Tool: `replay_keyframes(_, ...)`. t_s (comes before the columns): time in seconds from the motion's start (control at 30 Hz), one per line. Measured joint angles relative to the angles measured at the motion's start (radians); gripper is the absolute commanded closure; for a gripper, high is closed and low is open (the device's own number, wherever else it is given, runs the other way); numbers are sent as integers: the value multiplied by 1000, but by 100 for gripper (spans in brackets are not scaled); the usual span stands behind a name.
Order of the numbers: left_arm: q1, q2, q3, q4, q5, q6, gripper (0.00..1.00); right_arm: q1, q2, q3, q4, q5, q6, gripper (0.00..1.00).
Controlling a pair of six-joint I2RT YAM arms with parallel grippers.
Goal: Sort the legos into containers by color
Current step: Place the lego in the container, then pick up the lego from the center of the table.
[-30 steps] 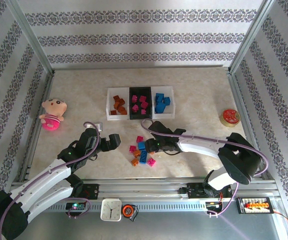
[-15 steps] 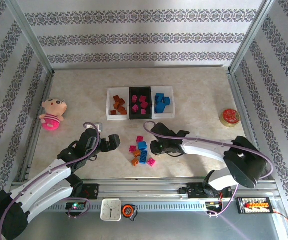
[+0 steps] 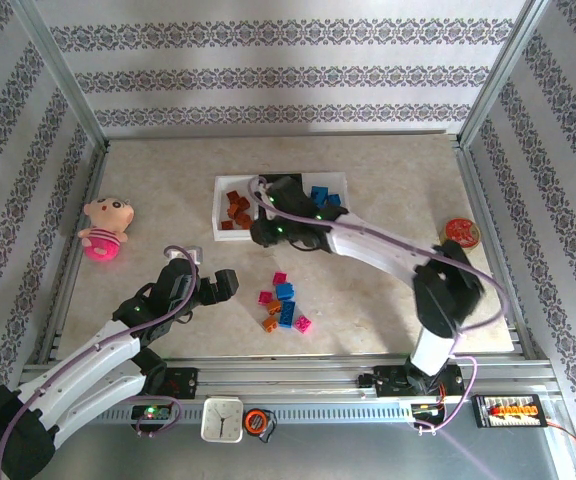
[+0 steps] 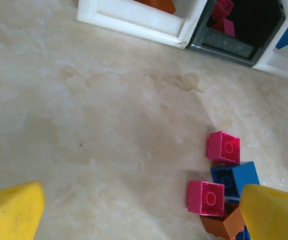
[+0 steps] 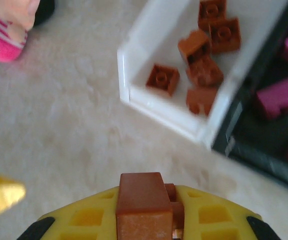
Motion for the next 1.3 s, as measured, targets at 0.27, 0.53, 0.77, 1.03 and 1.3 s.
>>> replay_keyframes(0.27, 0, -34, -1, -15, 3, -18, 0, -45, 378, 415, -29, 7, 12, 76)
replay_keyframes(0.53, 0, -39, -4, -42, 3, -18, 0, -45, 515, 643, -112, 41, 26, 47)
replay_keyframes(0.77, 0, -38, -4, -44, 23, -16, 0, -46, 463, 602, -113, 51, 23, 42)
replay_keyframes(1.03, -12, 171, 84, -24, 114, 34, 19, -99, 69, 73, 18, 51, 43, 41)
replay_keyframes(1.3, -156, 539, 284, 44, 135, 115, 16, -190, -232, -349, 104, 71, 70, 41)
